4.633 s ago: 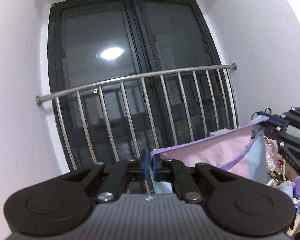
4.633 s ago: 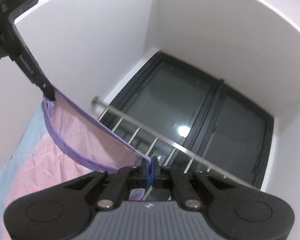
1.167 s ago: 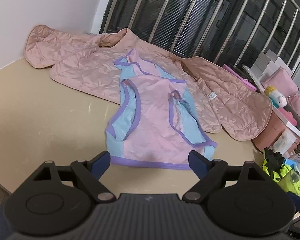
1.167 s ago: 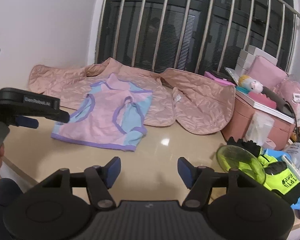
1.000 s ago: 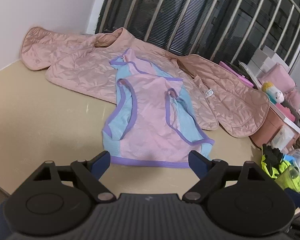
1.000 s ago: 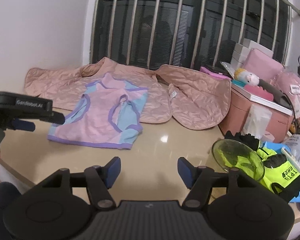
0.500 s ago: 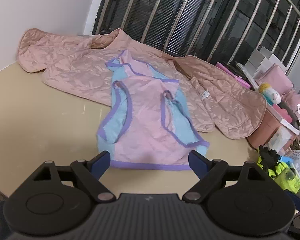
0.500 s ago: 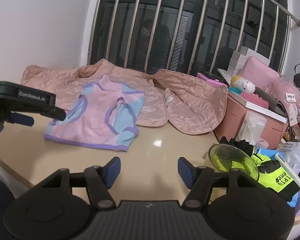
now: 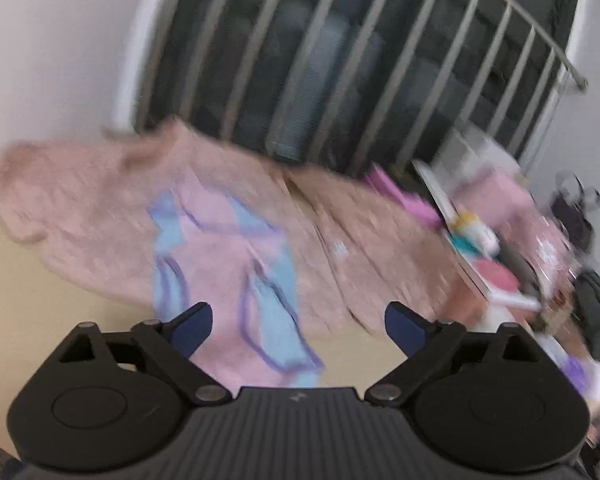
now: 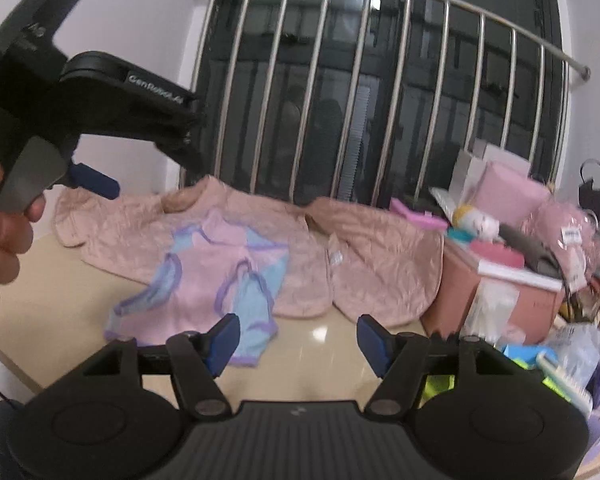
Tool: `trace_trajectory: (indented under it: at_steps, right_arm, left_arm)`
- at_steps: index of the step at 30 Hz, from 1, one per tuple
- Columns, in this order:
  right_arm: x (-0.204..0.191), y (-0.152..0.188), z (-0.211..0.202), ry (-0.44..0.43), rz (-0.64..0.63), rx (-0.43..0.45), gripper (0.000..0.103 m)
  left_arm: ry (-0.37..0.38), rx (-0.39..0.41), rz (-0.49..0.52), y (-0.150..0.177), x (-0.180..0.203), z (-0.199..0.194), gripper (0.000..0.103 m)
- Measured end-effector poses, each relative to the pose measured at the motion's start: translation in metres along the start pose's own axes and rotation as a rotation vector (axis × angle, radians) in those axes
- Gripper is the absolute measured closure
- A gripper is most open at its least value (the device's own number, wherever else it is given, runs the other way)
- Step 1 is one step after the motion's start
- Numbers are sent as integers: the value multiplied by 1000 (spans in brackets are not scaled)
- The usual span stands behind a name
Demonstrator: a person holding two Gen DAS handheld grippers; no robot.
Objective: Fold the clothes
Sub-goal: 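Grasp the garment's trimmed edges with both grippers and lift it again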
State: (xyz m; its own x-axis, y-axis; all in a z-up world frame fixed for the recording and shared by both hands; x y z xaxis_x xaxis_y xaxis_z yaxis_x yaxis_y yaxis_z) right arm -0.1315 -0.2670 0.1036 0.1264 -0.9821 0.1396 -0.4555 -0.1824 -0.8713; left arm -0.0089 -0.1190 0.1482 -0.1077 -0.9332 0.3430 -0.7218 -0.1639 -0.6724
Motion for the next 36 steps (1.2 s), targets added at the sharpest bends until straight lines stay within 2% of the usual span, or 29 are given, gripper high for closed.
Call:
trace_trajectory:
  at_steps: [2,4,7,8,11,14,17,20,21,24,26,27,29,31,32,33,34,36]
  right_arm:
    - [2,-8,3,-14,7,10,33]
    - [3,-14,11,-28,24,7,33]
    - [-3,-21,23,-35,26,7,33]
    - [-5,-22,28,-39,26,1,33]
    - [-14,-22,47,-74,38,-51,34]
    - [-31,-24,66,-158,59,-97,36]
    - [-66,-27,94,-224,52,-141,36]
    - [-110,-24,128,-280,11,-199,40]
    - [-124,-22,139,-290,-8,-216,45]
    - [-165,-15,175,-313,-59,-260,46]
    - [-177,-11,198,-312,-62,-296,47]
    - [-180,-9,206,-312,-55,-312,50]
    - [-184,-4,223,-314,-40,-346,61]
    - [-187,2,231,-323,-36,-374,79]
    - [-188,6,232,-323,-46,-378,81]
    - [-186,7,233,-313,-58,-381,88]
    - [-182,8,232,-298,-70,-384,100]
    - [-172,10,230,-261,-94,-391,101]
  left_arm:
    - [4,-105,8,-8,-10,5,9]
    - [-49,-149,52,-18,-28,8,9]
    - [-103,-159,207,-28,-51,12,8]
    - [-105,-157,254,-30,-59,15,8]
    - [-71,-142,314,-31,-88,30,8]
    - [-46,-121,341,-27,-121,52,8]
    - [-143,-142,352,-16,-166,91,8]
    - [-158,-189,289,-13,-200,124,13]
    - [-154,-186,271,-16,-208,131,13]
    - [-141,-160,258,-34,-218,147,12]
    - [-144,-141,258,-48,-220,157,12]
    - [-147,-132,261,-54,-220,162,12]
    - [-152,-120,272,-65,-219,175,12]
    - [-146,-115,277,-76,-218,187,12]
    - [-138,-115,279,-80,-216,193,12]
    - [-129,-123,286,-83,-214,200,12]
    - [-122,-129,294,-86,-212,206,12]
    - [-130,-134,306,-90,-209,216,12]
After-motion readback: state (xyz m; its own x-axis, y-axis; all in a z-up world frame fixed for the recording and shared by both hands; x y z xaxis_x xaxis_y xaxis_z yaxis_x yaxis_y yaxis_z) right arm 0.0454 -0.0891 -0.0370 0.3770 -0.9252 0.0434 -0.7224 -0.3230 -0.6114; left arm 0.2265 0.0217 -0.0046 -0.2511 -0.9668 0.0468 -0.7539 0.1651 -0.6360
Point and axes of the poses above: each gripper's, at about its wrist camera, not at the fingertips, and z roughly the way its jaws point, x to its right, y to its underside, the point moved 9 cm from there along z, roughly the way its jaws point, and after that the axes turned 7 degrees about -x, right-handed, at the moved point
